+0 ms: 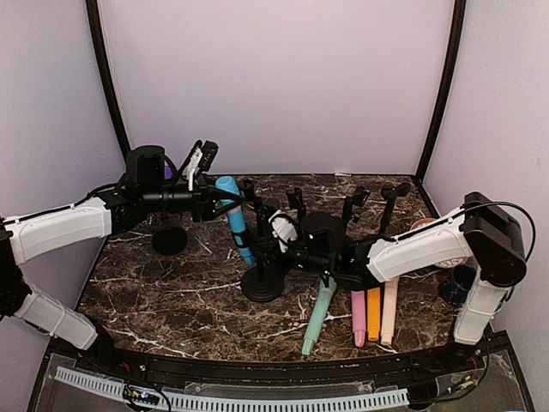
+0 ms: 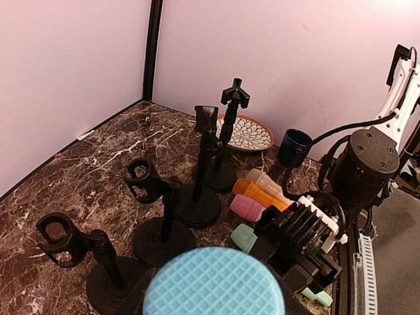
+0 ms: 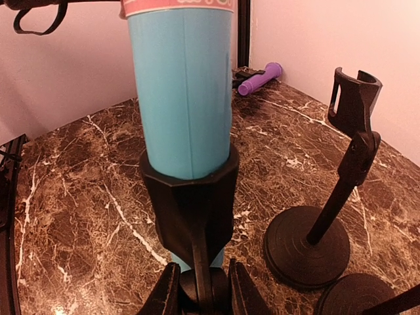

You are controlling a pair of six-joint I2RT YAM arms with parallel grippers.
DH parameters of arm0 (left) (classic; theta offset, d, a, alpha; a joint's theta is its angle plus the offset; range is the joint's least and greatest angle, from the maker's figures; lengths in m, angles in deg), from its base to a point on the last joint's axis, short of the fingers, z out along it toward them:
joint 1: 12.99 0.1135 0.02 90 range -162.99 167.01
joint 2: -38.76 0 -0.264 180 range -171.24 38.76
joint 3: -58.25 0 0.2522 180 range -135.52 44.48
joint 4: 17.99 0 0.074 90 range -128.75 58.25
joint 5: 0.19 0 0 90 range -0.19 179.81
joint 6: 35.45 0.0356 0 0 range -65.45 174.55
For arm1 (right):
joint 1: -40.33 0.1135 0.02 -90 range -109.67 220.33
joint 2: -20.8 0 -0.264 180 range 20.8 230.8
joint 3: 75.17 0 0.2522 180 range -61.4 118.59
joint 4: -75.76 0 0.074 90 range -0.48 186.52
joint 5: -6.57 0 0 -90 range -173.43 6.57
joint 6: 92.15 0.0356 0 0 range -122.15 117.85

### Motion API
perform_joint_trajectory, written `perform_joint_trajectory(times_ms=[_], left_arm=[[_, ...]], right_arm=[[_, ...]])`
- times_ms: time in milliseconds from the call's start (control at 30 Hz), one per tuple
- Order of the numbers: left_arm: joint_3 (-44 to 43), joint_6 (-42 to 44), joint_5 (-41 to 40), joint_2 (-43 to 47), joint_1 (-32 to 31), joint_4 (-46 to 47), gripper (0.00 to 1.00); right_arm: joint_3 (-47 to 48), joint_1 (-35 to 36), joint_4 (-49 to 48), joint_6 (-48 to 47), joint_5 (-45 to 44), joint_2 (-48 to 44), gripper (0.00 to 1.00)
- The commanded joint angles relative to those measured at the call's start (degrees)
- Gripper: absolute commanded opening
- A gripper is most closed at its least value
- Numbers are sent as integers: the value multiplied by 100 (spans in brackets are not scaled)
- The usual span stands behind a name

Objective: Remove the microphone from the stand
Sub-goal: Remove the microphone from the microphone stand.

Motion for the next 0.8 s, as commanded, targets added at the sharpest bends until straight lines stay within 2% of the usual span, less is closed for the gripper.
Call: perform_joint_trajectory(times_ms=[0,133,233,433,567,667,767], left_arm=[[182,-200,728,209,-55,275,6],[162,-200,995,142,-64,258,2],[79,-212,1024,92,-68,168,0],[-33,-288,774,148,-61,31,0],[-327,-212,394,73,-36,-540,0],[-413,-307,292,23,229,-678,0],[-407,-718,560,-53,605,-447,0]], right_arm=[[680,5,341,376,-670,103,0],[911,9,867,747,-732,165,0],[806,9,794,751,-601,115,0],[704,8,752,155,-453,30,0],[621,37,731,-441,-218,44,0],[536,82,737,-735,-195,-18,0],[461,134,692,-901,-204,-66,0]])
